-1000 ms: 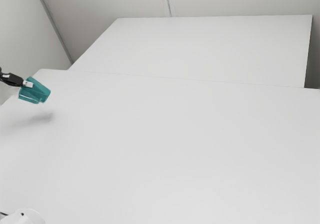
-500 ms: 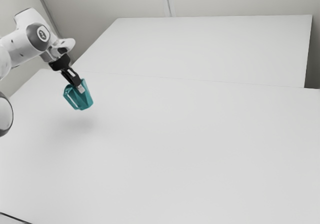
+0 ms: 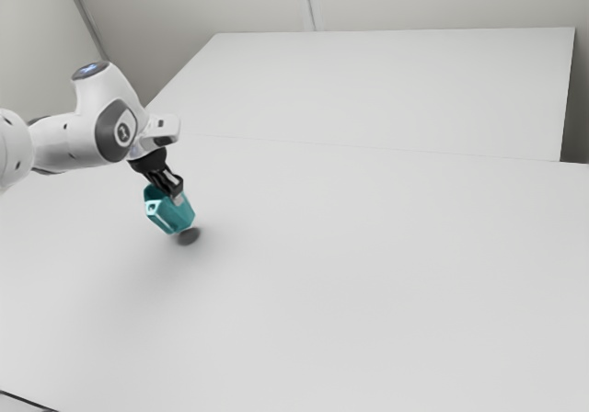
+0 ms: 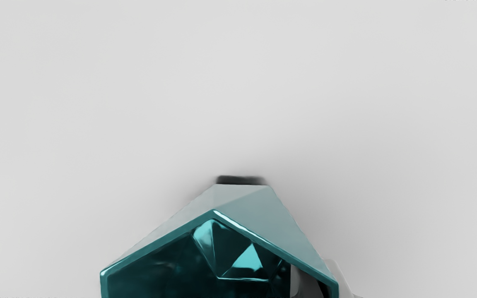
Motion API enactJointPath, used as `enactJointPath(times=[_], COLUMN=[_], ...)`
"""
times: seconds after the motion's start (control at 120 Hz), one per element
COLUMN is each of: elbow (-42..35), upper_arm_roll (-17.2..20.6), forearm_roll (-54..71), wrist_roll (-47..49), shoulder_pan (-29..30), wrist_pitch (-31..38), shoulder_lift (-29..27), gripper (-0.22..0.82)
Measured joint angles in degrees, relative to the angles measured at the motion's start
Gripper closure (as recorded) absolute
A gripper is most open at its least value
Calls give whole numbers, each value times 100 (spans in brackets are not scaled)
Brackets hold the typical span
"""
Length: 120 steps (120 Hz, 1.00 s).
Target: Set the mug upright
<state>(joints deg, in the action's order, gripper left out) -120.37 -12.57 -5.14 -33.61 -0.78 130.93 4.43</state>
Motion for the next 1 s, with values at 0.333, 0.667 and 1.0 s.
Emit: enactJointPath(times=[0.333,0.667,1.0], elbow=[-272,-261,706], upper_arm_roll=[-1,5,24], forearm_roll=[151,122,110], wrist_roll=[837,1310,1546], shoulder_pan=[-68,-83,-106], wrist_pitch=[753,934,-68], shoulder_lift=[296,373,-19], gripper=[78,39,8])
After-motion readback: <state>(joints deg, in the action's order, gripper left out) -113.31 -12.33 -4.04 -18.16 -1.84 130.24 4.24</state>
